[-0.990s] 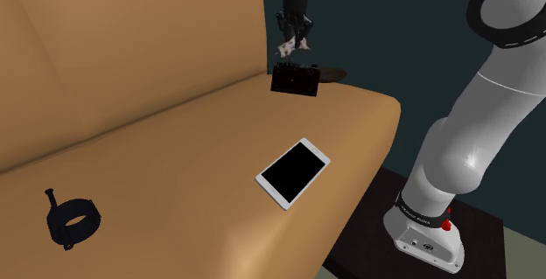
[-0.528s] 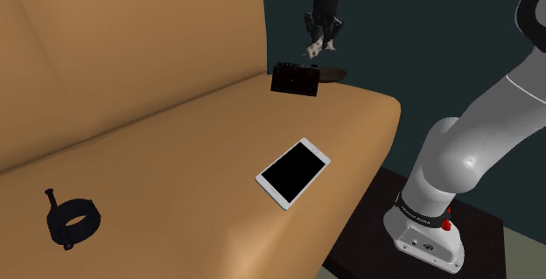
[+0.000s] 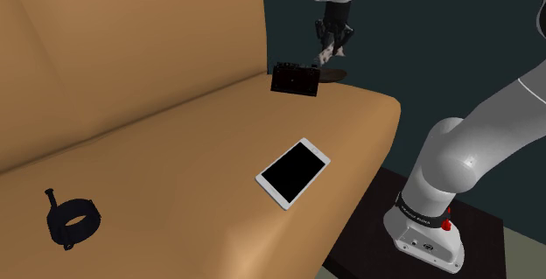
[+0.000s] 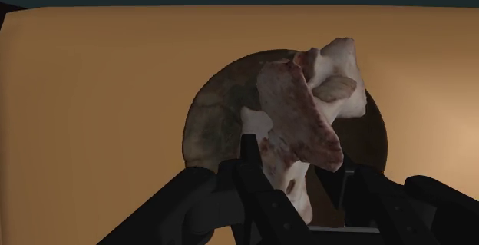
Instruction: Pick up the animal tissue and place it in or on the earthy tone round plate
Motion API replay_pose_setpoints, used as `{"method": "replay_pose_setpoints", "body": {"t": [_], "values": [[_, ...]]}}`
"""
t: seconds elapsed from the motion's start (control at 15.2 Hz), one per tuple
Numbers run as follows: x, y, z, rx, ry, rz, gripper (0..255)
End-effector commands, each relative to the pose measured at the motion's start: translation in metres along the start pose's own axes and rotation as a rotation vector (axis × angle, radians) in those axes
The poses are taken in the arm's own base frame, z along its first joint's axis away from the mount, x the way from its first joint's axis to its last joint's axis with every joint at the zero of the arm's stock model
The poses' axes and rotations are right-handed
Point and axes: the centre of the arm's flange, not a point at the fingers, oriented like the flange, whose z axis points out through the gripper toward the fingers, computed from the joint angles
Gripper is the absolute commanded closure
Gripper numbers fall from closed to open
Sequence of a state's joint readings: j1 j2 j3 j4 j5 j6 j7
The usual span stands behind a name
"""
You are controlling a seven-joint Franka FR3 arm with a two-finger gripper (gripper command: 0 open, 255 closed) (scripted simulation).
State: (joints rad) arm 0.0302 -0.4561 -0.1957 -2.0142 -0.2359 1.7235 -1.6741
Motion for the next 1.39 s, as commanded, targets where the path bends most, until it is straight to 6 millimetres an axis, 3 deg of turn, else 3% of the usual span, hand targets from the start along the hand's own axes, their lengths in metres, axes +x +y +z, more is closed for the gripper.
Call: {"method": "replay_pose_setpoints", "body": {"t": [0.0,0.46,0.99,1.06,1.32], "values": [[0.002,-0.001,0.011,-0.001,0.000,0.000,255],[0.008,-0.007,0.048,-0.001,0.000,0.000,255],[0.008,-0.007,0.048,-0.001,0.000,0.000,255],[0.008,-0.007,0.048,-0.001,0.000,0.000,0],[0.008,-0.007,0.048,-0.001,0.000,0.000,0]]}}
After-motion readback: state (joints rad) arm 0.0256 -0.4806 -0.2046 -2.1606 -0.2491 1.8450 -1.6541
